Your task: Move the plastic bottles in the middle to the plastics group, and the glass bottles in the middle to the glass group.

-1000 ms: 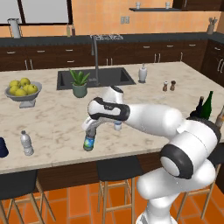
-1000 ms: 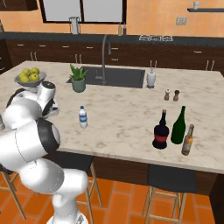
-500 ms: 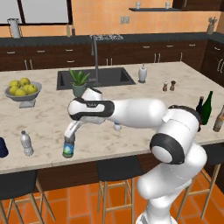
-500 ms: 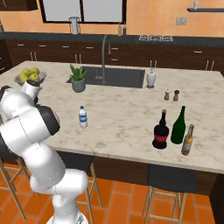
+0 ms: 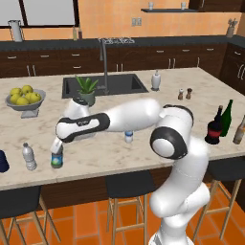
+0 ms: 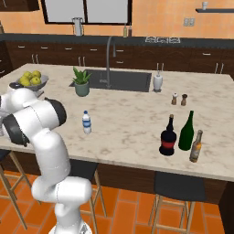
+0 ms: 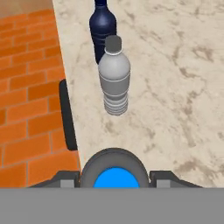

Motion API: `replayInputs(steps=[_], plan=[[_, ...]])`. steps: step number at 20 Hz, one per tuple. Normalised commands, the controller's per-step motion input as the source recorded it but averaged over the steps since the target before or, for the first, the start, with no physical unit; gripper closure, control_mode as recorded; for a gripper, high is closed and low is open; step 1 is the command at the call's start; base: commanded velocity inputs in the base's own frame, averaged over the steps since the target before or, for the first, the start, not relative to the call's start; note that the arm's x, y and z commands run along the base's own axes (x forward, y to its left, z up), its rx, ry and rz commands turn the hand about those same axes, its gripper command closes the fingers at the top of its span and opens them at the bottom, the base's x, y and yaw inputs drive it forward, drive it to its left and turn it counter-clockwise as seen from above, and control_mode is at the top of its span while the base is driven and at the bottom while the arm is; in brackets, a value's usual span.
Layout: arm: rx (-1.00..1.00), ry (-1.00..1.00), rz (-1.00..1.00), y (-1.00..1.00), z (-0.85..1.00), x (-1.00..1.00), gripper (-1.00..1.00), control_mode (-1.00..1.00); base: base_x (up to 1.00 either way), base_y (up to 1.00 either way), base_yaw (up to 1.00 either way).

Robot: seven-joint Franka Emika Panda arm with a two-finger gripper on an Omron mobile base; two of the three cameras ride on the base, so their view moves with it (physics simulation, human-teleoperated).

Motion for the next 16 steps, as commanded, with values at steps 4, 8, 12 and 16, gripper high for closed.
replayInputs(steps=[4, 8, 12, 16], plan=[[-0.01, -0.07, 0.0, 0.49, -0.02, 0.48, 1.0, -1.0, 0.0, 0.0, 0.0], [0.0, 0.0, 0.0, 0.31, -0.2, 0.44, 1.0, -1.0, 0.0, 0.0, 0.0], [-0.01, 0.0, 0.0, 0.1, -0.44, 0.3, 1.0, -1.0, 0.0, 0.0, 0.0], [0.0, 0.0, 0.0, 0.01, -0.5, 0.12, 1.0, -1.0, 0.0, 0.0, 0.0]])
